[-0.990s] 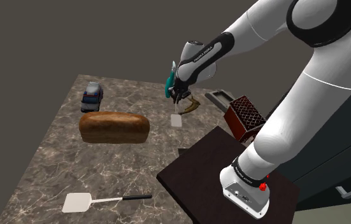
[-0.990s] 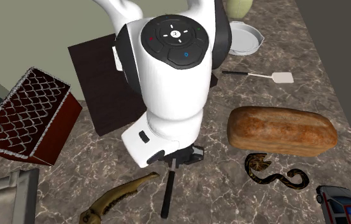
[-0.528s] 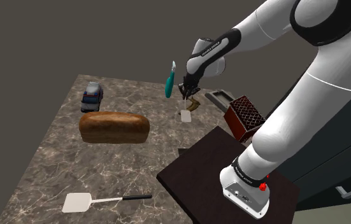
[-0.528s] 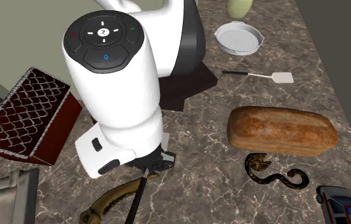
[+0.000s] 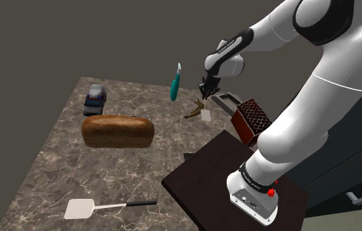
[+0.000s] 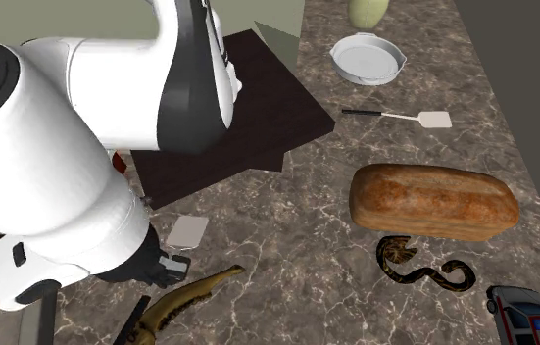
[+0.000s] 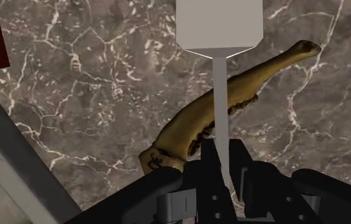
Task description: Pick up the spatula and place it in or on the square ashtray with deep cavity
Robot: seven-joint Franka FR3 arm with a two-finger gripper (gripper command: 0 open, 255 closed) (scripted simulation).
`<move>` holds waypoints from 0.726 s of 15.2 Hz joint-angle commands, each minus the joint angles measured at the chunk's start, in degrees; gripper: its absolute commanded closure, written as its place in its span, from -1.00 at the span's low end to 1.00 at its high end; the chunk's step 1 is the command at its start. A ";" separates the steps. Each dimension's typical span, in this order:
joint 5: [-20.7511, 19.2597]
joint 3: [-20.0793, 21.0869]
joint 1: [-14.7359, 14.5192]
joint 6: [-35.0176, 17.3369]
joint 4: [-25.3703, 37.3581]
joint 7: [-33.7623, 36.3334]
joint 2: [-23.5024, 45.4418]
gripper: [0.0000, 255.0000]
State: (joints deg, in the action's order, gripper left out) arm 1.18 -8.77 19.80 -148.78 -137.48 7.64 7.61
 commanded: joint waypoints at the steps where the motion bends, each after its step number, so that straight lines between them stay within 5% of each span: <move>1: 0.88 -1.00 1.89 0.55 1.38 -3.74 0.86 1.00; 11: 5.75 -4.34 11.37 5.13 13.22 -19.83 8.59 1.00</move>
State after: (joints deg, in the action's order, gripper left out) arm 6.33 -12.93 30.21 -143.99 -125.74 -10.56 14.94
